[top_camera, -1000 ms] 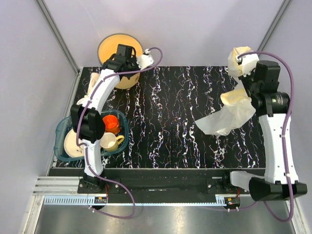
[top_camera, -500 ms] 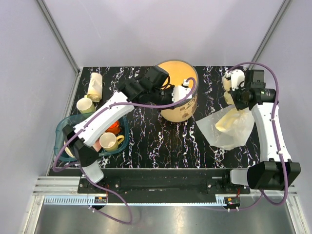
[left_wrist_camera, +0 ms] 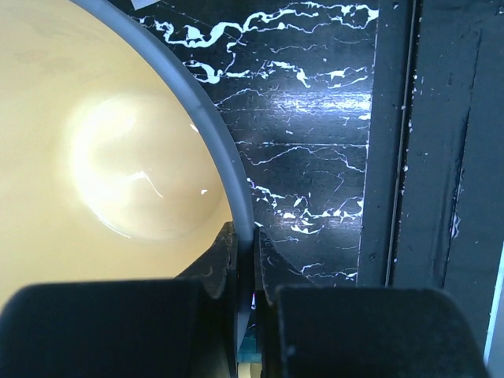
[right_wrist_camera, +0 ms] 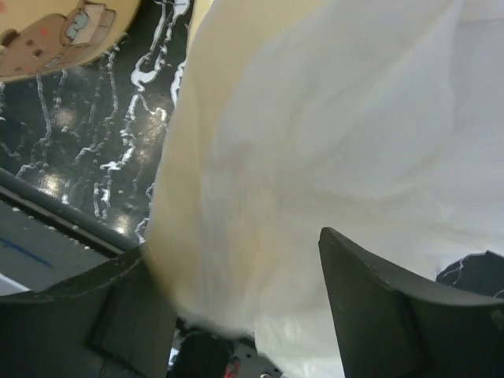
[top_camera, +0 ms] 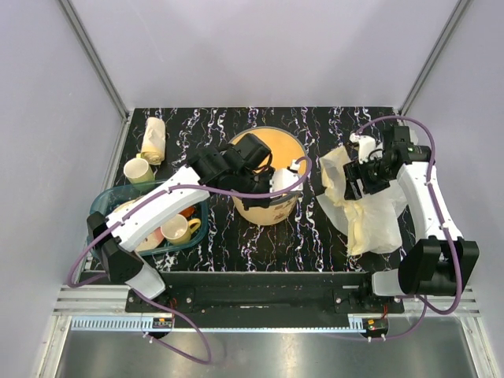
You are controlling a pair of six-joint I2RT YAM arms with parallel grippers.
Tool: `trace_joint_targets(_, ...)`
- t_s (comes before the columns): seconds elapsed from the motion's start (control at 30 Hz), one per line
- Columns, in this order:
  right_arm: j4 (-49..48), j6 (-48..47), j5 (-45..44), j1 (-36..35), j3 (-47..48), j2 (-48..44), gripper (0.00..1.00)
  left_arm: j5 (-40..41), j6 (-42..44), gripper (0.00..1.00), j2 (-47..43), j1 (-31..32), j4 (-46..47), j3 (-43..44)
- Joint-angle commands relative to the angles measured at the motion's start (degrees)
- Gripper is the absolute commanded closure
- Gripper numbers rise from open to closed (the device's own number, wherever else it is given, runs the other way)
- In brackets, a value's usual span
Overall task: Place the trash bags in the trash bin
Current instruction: Place the trash bag at the center of the board, then place the trash bin at the center of the board.
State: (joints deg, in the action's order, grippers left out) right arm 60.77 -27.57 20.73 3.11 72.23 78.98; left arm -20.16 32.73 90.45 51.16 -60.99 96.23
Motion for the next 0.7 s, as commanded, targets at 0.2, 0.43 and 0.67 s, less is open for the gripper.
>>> trace_joint_targets(0.2,8.83,3.4,11.51,0.23,15.04,-4.27,0.08,0.74,0.67,1.0,-4.5,0.88,3.07,-1.74)
trace_joint_targets(0.43,5.33,17.44,29.8,-0.47,20.31,-1.55,0.19,0.29,1.8,0.95,-3.1,1.84,3.07,-1.57)
trace_joint_targets(0.67,-1.53,23.97,11.89,-12.51,28.23,3.97,0.15,-1.1,2.43,0.92,-1.51,5.26,-2.28,4.05)
